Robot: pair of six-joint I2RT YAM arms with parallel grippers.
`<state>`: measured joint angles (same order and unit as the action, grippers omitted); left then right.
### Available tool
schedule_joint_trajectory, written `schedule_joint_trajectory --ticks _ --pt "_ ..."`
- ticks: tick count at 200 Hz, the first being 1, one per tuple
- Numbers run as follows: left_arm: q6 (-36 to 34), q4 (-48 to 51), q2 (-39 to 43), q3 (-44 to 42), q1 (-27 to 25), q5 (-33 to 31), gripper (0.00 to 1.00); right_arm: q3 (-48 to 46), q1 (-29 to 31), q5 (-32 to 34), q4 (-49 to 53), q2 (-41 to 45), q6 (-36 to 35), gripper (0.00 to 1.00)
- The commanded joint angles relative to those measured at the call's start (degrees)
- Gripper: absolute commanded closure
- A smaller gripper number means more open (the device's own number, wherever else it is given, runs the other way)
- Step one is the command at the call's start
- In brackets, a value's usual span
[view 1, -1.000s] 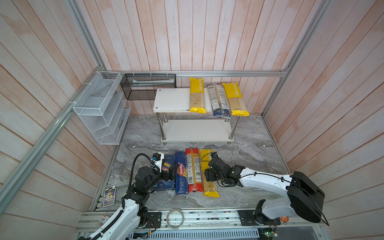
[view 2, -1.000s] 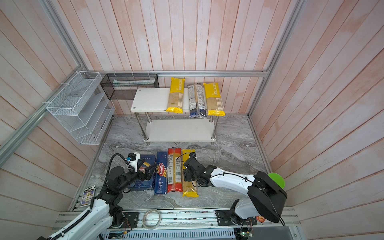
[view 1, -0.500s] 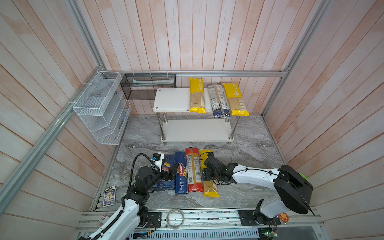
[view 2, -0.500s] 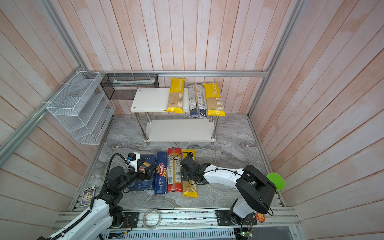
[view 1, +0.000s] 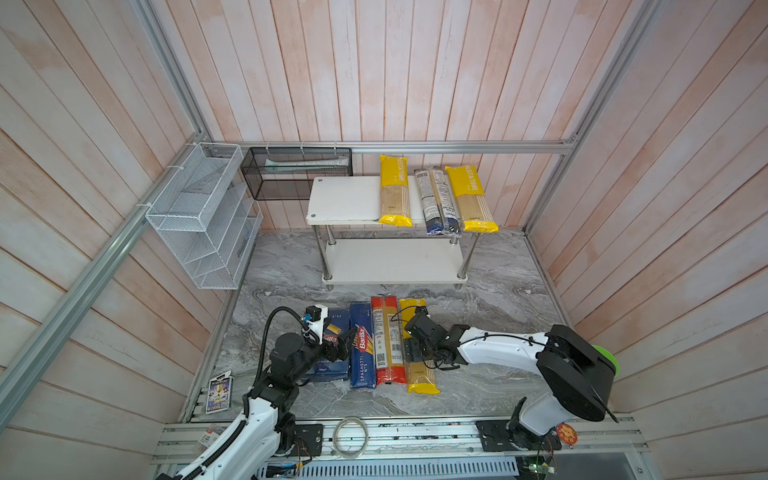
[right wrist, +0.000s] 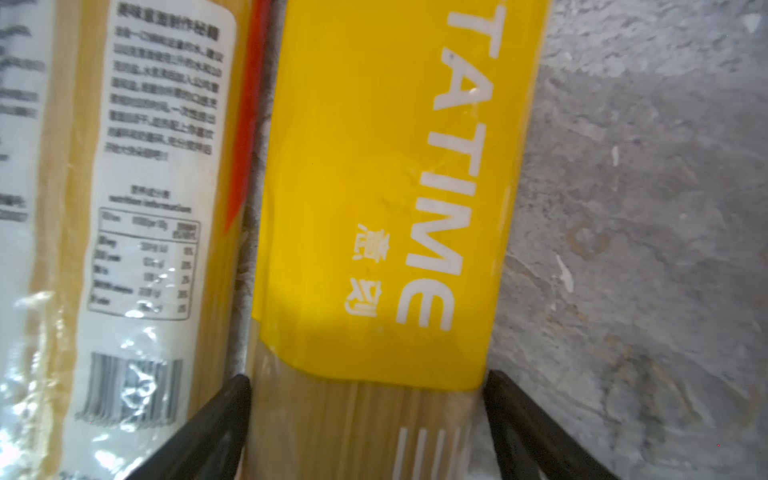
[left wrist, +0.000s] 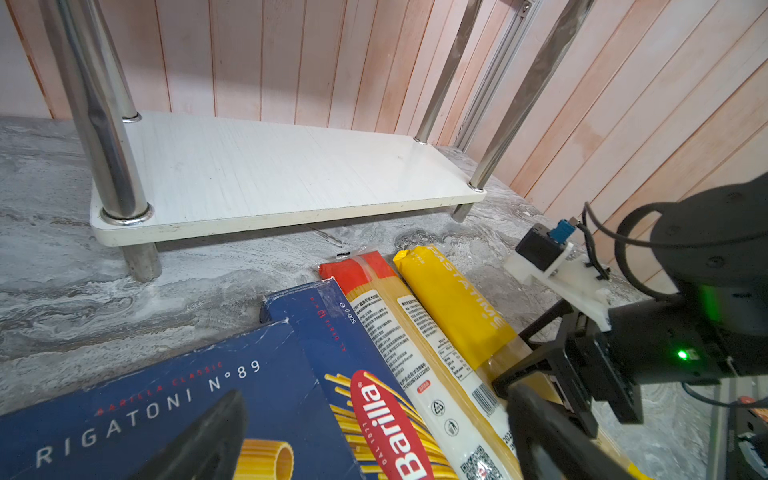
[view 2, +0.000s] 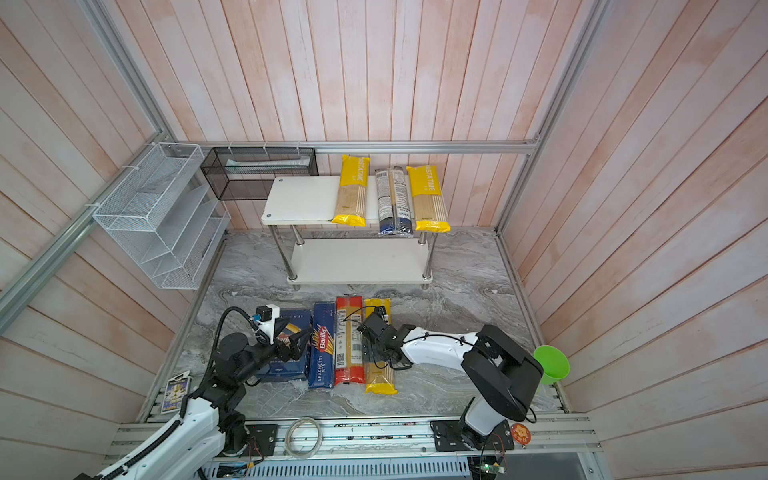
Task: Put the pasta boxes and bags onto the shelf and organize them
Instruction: 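Lower the right gripper onto the yellow bag's end and close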
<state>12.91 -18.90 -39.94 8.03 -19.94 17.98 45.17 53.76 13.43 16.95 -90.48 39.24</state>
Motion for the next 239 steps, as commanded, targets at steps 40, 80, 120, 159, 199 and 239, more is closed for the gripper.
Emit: schedule_joint_trajectory --ticks 40,80,120,159,199,239 --pt "-0.3 -0.9 0.4 0.4 -0.1 -0.1 0.0 -8.2 -1.8 -4.6 -2.3 10.8 -5.6 0.11" --pt "-0.3 -0.9 0.2 0.4 -0.1 -0.1 0.0 -6.9 -1.9 -0.5 -1.1 11.9 -7.8 0.11" --pt "-0.3 -0.9 0.3 0.5 -0.1 -0.1 0.0 -3.7 -2.0 -0.5 -0.6 5.9 -10.2 0.09" --pt "-0.3 -0.8 0.5 0.4 -0.2 -0.1 0.0 -3.1 -2.4 2.2 0.5 3.1 -9.4 0.08" --pt "-0.3 -0.8 0.4 0.5 -0.2 -0.3 0.0 -6.0 -3.9 0.2 -2.2 3.4 -9.3 0.09" --pt "-0.2 -0.8 0.3 0.4 -0.2 -0.3 0.0 -8.3 -4.0 -3.0 -7.0 3.9 -8.7 0.1"
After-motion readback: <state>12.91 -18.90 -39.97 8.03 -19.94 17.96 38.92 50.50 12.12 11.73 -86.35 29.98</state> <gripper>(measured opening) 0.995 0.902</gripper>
